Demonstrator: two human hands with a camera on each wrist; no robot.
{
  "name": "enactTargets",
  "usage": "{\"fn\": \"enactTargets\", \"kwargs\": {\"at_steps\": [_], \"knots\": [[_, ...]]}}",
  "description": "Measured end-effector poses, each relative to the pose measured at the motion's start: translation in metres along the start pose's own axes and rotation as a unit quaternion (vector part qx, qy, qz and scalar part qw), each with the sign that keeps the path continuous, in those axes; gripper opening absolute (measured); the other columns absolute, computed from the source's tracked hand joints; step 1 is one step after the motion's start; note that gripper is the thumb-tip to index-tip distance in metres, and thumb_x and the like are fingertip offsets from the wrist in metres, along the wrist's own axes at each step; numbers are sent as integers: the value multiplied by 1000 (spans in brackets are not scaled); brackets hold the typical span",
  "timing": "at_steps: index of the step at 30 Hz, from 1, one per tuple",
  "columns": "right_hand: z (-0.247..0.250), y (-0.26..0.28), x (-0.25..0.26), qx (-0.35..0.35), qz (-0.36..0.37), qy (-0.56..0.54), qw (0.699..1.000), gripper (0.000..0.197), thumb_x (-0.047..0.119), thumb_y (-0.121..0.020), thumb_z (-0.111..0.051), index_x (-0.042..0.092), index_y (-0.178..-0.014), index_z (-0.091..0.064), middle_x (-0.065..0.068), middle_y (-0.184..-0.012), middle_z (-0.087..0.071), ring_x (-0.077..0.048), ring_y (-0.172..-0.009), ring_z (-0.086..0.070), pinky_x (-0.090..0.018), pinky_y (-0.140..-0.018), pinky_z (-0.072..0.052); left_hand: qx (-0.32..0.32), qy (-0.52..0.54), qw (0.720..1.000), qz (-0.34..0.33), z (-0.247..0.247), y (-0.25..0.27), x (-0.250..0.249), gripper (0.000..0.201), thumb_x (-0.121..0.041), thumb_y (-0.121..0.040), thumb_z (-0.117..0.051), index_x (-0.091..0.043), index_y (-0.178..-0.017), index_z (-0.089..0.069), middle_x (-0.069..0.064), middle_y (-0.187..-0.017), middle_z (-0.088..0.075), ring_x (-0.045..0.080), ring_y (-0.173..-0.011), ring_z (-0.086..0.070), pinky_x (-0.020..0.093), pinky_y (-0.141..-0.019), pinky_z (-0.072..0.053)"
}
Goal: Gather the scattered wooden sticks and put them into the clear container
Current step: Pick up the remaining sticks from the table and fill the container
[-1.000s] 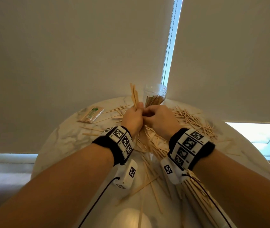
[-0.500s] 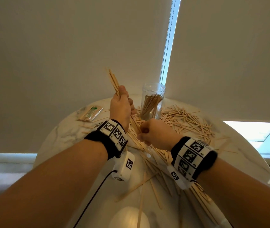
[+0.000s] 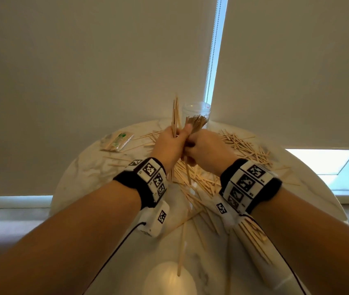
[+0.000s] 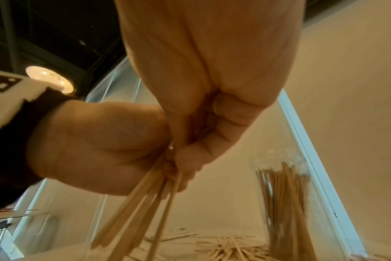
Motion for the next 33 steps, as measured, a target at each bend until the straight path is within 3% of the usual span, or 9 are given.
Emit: {"fn": "enactTargets", "kwargs": {"at_steps": [6,9,11,14,19,21,24,29,33], "knots": [[11,39,-8,27,-23,16,999,23,35,-98,-62,20,-87,-74,4,-75,-74,-10,-66,-71,-27,-70,-61,-42,-10,999,20,-1,18,-2,31,-42,-106,-37,-24,-85,-52,0,-75,-56,19,-67,-54,44,-73,-51],[21,69,-30,61,-86,89,990,34,44,-93,-67,12,-92,-75,-2,-82,-74,-16,-77,-71,-36,-78,-60,-10,-47,998,36,-1,29,-3,30,-43,-106,-36,-21,-95,-55,-2,-78,-56,19,-72,-61,41,-78,-53],[24,92,-46,86,-128,166,974,47,56,-88,-67,8,-85,-71,-4,-79,-70,-19,-76,-66,-33,-69,-54,29,-20,996,77,-5,39,-2,28,-41,-107,-39,-18,-100,-54,1,-74,-52,18,-61,-59,42,-72,-56],[17,129,-72,154,-183,251,938,68,76,-78,-60,9,-74,-60,-4,-70,-61,-16,-64,-56,-30,-59,-44,67,-115,988,79,-8,55,-3,30,-37,-106,-43,-17,-86,-52,3,-70,-46,17,-52,-42,31,-52,-44],[-5,165,-88,217,-205,304,905,90,87,-69,-54,3,-100,-66,-9,-95,-66,-22,-91,-60,-34,-85,-53,157,-369,914,68,-9,89,6,36,-43,-95,-64,-10,-83,-55,4,-66,-53,19,-52,-47,26,-51,-40],[-8,164,-85,206,-202,298,910,84,79,-76,-59,2,-107,-66,-11,-105,-65,-26,-103,-60,-37,-93,-53,201,-477,852,76,-13,103,17,45,-53,-88,-69,-10,-81,-57,3,-66,-54,17,-55,-50,27,-52,-40],[-8,156,-79,180,-190,247,933,56,55,-85,-70,4,-107,-70,-7,-98,-71,-23,-93,-66,-33,-83,-57,238,-569,781,94,-20,117,36,58,-61,-84,-69,-7,-103,-63,2,-83,-59,18,-75,-57,27,-64,-45],[-12,145,-71,187,-166,250,935,38,40,-87,-75,7,-103,-66,-8,-97,-67,-22,-86,-60,-29,-68,-50,240,-599,760,73,-27,123,36,53,-51,-94,-62,0,-108,-65,9,-95,-62,26,-100,-65,29,-72,-44],[-11,143,-66,173,-145,275,935,47,49,-88,-70,5,-103,-67,-3,-82,-61,-22,-81,-59,-30,-67,-48,231,-598,765,59,-35,116,33,32,-33,-95,-64,-3,-107,-64,6,-94,-60,22,-86,-58,28,-68,-43]]}}
Point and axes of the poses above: each hand's wrist, its own y-axis away from the middle knuckle, its own z-axis out of the back of the hand, x = y × z, the point moved 6 cm from there along -y, towards the middle knuckle
